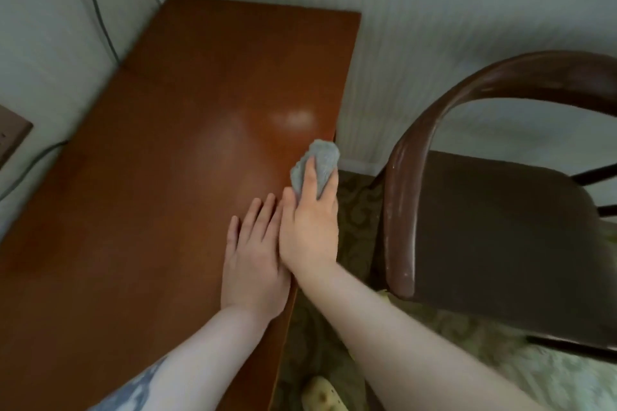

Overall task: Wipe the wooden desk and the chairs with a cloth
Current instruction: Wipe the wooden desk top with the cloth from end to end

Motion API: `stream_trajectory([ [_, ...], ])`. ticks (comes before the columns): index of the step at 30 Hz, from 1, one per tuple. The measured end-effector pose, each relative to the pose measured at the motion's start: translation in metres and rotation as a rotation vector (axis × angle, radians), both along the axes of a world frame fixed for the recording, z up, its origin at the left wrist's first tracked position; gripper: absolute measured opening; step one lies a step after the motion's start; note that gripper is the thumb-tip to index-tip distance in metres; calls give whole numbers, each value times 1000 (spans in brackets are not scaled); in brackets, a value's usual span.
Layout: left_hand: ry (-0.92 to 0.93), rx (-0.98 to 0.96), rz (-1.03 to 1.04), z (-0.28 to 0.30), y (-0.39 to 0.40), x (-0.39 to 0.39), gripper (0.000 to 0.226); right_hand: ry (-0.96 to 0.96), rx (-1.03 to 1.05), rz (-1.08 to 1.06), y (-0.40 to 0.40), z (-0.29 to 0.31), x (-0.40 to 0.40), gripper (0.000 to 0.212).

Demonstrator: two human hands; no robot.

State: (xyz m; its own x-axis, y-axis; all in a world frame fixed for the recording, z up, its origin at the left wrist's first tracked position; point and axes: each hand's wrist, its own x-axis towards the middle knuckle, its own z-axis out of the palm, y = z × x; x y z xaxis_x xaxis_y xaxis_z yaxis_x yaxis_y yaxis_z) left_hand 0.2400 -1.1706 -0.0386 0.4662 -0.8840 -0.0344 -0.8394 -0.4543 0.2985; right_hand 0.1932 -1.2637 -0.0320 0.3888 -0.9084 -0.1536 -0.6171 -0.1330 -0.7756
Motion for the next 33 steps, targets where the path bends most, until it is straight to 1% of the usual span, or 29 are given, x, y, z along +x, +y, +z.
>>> stream_trajectory([
  [2, -41, 27, -37, -1, -1, 2, 63, -49, 55, 50, 38, 0, -21, 56],
  [4, -34, 30, -44, 0, 1, 2, 64, -70, 70, 52, 48, -2, -28, 54],
  [7, 23, 4, -29, 3, 14, -6, 56, -99, 50, 18, 18, -9, -14, 51],
  [10, 54, -7, -17, 4, 48, -10, 52, -77, 99, -10, -22, -12, 2, 51],
  [12, 49, 6, -6, 3, 73, -9, 51, -71, 72, -14, -17, -12, 0, 50],
  [14, 56, 19, 9, 3, 94, -9, 50, -113, -1, -16, 25, -13, -14, 50],
  [16, 57, 42, -8, 3, 113, -9, 50, -129, -46, 3, 88, -12, -38, 51],
  [18, 59, 66, -14, 4, 132, -10, 50, -101, 18, 39, 139, -9, -57, 53],
  [19, 63, 76, -9, 4, 142, -11, 51, -80, 39, 41, 150, -7, -61, 54],
  [21, 66, 84, 27, 5, 155, -16, 53, -80, -6, 13, 143, -9, -56, 57],
  [23, 54, 88, 62, 4, 161, -22, 53, -129, -48, -39, 108, -13, -39, 56],
  [24, 45, 81, 71, 4, 161, -24, 52, -122, -24, -64, 86, -12, -29, 55],
  [26, 29, 61, 82, 4, 160, -26, 49, -44, 20, -84, 52, -12, -12, 54],
  [28, 25, 52, 82, 3, 160, -27, 48, 1, -10, -96, 53, -9, -10, 55],
  [31, 19, 42, 82, 3, 161, -27, 49, 7, -129, -43, 121, -10, -36, 60],
  [33, 14, 43, 62, 3, 160, -27, 50, 18, -92, 39, 177, -10, -62, 61],
])
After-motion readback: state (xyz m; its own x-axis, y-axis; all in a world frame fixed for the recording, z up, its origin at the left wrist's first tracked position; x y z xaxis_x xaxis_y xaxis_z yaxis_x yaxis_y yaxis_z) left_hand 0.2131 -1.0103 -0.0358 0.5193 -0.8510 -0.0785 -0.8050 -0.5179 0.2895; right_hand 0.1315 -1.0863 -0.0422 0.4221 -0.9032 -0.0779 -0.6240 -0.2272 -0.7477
